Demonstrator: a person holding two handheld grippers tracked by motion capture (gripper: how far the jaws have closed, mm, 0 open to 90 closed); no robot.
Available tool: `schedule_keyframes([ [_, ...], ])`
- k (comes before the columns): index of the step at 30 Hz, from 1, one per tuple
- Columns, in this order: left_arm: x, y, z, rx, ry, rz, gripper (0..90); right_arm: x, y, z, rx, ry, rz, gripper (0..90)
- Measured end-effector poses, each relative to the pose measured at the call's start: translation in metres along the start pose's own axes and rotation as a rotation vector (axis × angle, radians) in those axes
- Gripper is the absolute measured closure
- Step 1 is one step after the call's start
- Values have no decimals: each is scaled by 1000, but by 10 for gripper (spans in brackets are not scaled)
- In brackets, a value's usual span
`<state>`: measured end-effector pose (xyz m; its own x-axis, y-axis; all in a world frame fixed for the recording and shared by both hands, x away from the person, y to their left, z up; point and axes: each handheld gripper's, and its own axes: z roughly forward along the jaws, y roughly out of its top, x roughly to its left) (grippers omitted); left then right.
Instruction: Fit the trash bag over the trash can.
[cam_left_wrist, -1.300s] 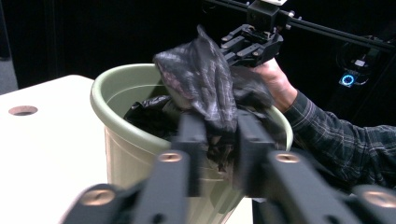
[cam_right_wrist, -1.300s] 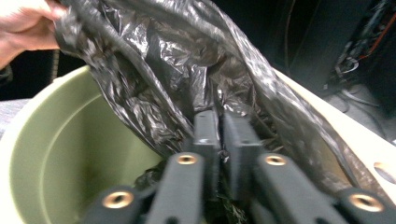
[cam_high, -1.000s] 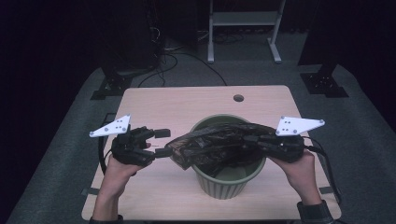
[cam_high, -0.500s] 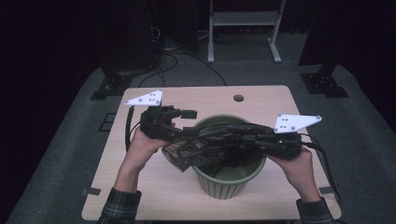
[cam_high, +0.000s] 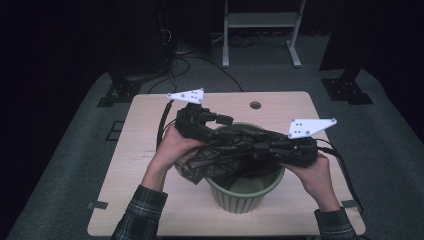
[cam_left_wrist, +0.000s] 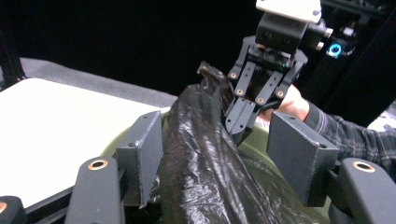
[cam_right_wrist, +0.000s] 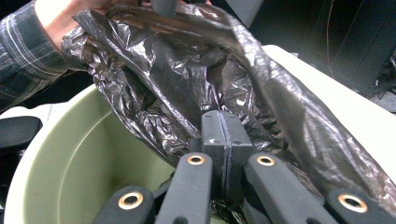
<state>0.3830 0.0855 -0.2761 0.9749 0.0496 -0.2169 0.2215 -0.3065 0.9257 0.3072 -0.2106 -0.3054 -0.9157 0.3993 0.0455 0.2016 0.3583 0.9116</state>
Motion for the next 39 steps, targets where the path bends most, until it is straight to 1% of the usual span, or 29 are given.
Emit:
schedule_keyframes([
  [1,0,0,2,11,8,8,372,0,0,0,-2,1,-2,899],
  [3,2,0,5,28,10,8,428,-1,1,0,-1,6,-1,899],
  [5,3,1,8,44,12,9,544,-1,1,1,-2,9,0,899],
  [6,4,1,9,61,20,15,598,-1,1,1,-3,10,0,899],
  [7,4,1,10,71,26,19,670,-1,1,1,-5,13,1,899],
  [8,5,1,11,82,36,19,707,-1,1,1,-6,15,2,899],
  [9,6,1,12,87,49,11,748,-1,1,1,-7,16,3,899],
  [10,7,1,12,90,49,0,799,-1,1,1,-8,17,2,899],
  [11,8,1,12,93,43,-3,848,-1,1,1,-7,17,2,899],
  [13,9,0,11,87,60,-11,894,-1,1,0,-11,19,1,899],
  [16,11,0,8,67,87,-25,896,0,1,-2,-18,23,0,899],
  [21,14,-2,-3,38,125,-54,896,-1,-1,-7,-24,21,4,899],
  [26,17,-9,-17,16,162,-85,895,-2,-4,-14,-40,31,12,899],
  [33,20,-26,-44,-23,212,-128,895,-5,-11,-29,-48,31,23,899],
  [39,17,-40,-71,-56,249,-146,895,-6,-19,-42,-43,19,32,899],
])
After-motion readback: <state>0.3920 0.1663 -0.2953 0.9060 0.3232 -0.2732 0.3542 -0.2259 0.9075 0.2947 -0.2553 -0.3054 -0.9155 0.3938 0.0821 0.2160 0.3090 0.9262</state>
